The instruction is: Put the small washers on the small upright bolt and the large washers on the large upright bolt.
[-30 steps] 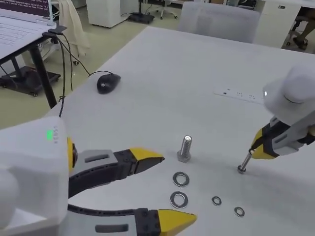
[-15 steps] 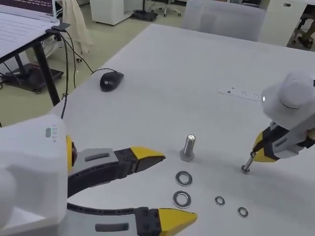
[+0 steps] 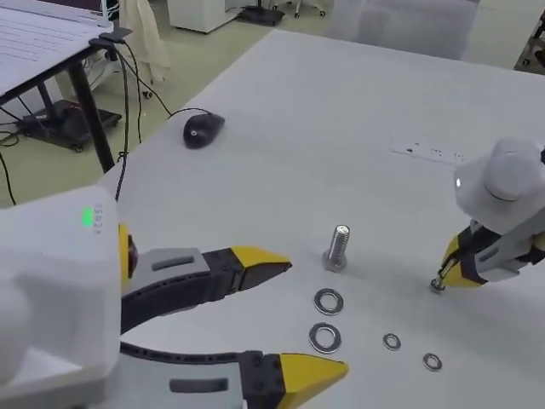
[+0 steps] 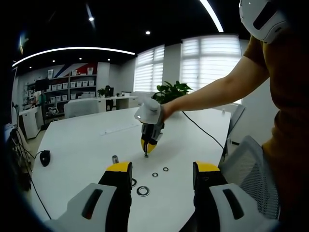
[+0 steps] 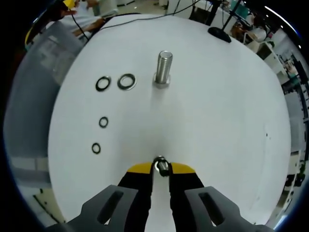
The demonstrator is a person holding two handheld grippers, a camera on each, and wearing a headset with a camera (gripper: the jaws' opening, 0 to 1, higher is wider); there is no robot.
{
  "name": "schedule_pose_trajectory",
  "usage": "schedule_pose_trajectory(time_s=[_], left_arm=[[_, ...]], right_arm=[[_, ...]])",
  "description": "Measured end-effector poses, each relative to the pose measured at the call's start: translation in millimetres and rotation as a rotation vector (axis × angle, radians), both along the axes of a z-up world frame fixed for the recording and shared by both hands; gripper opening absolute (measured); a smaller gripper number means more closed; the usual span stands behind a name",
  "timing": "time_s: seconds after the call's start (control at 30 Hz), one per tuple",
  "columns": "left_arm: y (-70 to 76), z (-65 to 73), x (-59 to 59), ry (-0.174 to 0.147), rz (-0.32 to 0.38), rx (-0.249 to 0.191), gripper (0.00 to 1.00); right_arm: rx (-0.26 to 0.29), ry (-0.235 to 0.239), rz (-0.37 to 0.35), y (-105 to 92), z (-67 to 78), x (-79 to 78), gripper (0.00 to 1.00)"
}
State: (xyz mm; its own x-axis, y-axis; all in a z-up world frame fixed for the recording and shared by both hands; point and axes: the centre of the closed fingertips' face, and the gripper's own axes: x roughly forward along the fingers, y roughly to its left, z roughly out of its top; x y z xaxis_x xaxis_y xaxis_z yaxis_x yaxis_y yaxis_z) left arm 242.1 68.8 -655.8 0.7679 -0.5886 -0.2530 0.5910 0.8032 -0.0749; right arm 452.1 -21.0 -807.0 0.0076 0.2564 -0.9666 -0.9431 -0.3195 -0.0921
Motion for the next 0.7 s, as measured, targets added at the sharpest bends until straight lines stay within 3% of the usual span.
schedule_pose_trajectory(time_s=[0.33,0.63,0.7], left_arm=[[3.3,-0.1,0.2,0.008,0.002,0.009,0.49],[2.8,1.7,-0.6,0.009,-0.005,0.025,0.49],[1.2,2.3,-1.7,0.005,-0.012,0.058,0.49]], right_arm=[[-0.004,-0.006,0.019,-1.5,-12.4,0.2,0.17],[0.035,-0.019,-0.012,-11.7,4.5,-2.3,0.18],[0.034,-0.020,-0.030,-19.3,6.2,-3.6,0.18]])
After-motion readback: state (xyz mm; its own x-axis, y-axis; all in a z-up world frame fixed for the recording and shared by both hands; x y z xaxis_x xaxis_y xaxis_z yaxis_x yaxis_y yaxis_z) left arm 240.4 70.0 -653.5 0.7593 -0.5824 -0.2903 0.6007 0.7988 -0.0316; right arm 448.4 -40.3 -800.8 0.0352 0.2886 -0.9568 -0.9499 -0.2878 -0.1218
